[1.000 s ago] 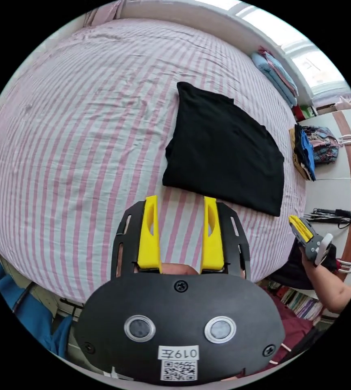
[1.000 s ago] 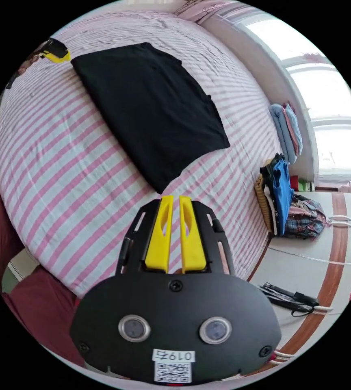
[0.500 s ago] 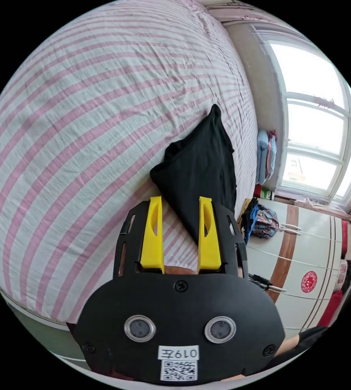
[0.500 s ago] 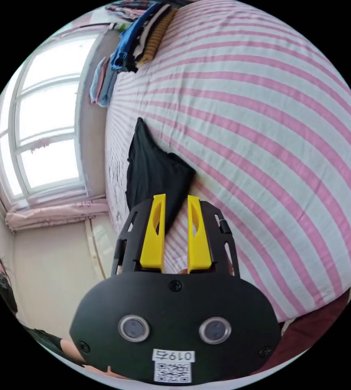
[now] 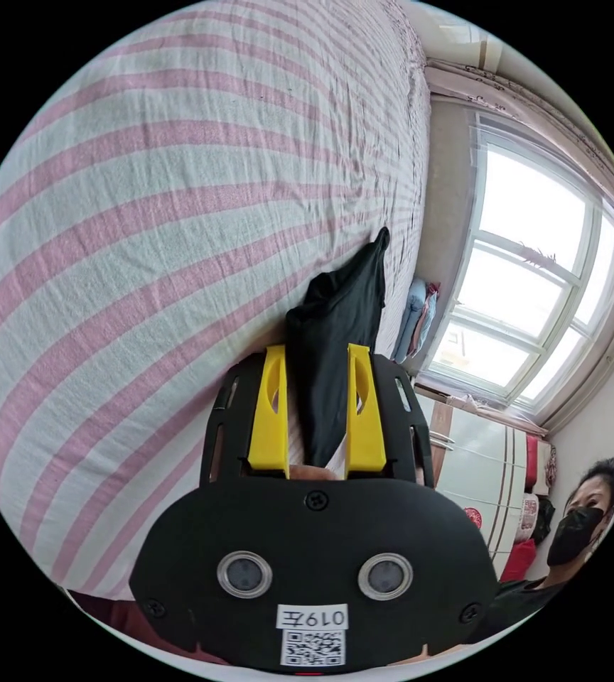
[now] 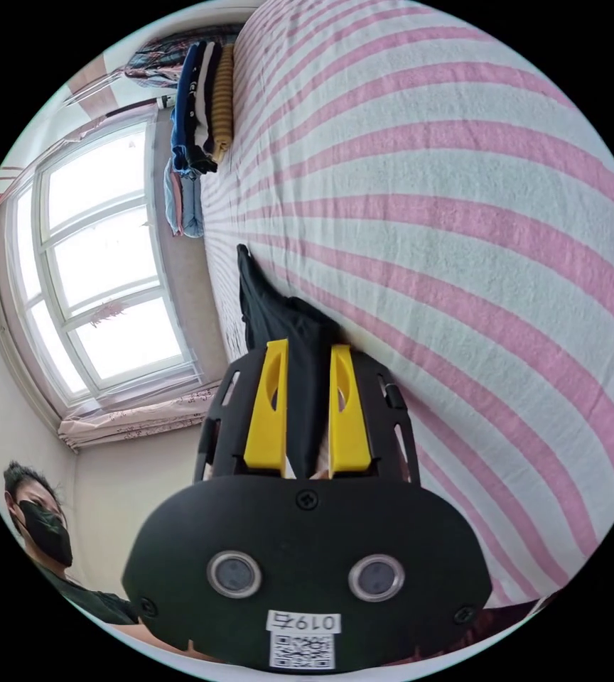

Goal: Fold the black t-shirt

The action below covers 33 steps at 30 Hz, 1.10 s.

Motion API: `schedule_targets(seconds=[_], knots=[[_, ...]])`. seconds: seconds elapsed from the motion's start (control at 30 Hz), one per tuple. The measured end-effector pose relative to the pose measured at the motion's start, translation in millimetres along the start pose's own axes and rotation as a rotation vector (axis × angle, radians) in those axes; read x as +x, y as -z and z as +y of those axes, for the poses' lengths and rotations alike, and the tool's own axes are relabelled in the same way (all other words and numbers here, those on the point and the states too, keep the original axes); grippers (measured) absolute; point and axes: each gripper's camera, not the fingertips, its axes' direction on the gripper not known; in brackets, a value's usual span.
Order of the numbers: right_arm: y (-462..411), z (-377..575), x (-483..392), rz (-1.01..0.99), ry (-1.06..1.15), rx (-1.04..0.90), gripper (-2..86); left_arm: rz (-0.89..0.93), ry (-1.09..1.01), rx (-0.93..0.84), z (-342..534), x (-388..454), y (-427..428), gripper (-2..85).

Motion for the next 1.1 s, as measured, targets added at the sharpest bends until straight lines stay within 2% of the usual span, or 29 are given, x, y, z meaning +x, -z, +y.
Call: schedule_targets(seconds=[0.23, 0.37, 0.6, 0.83, 1.1], knots=[[11, -12, -1, 0.002, 0.006, -0.023, 0.8, 0.024, 0.001, 0.072, -18, -15, 9, 5.4], [15, -13, -8, 0.033, 0.03, -0.031, -0.6, -0.075, -0.071, 0.034, -29, -8, 8, 3.4], [38, -2, -31, 0.023, 0.11, -0.045, -0.9, -0.074, -0.17, 0.008, -29, -1, 29, 2.6], [87, 21, -38, 0.067, 0.151, -0.13, -0.9, -0.1, -0.2, -0.034, 11, -11, 75, 2.5], [143, 64, -22, 0.22, 0.109, -0.185, -0.9, -0.205, -0.106, -0.034, 76, -57, 120, 2.5]])
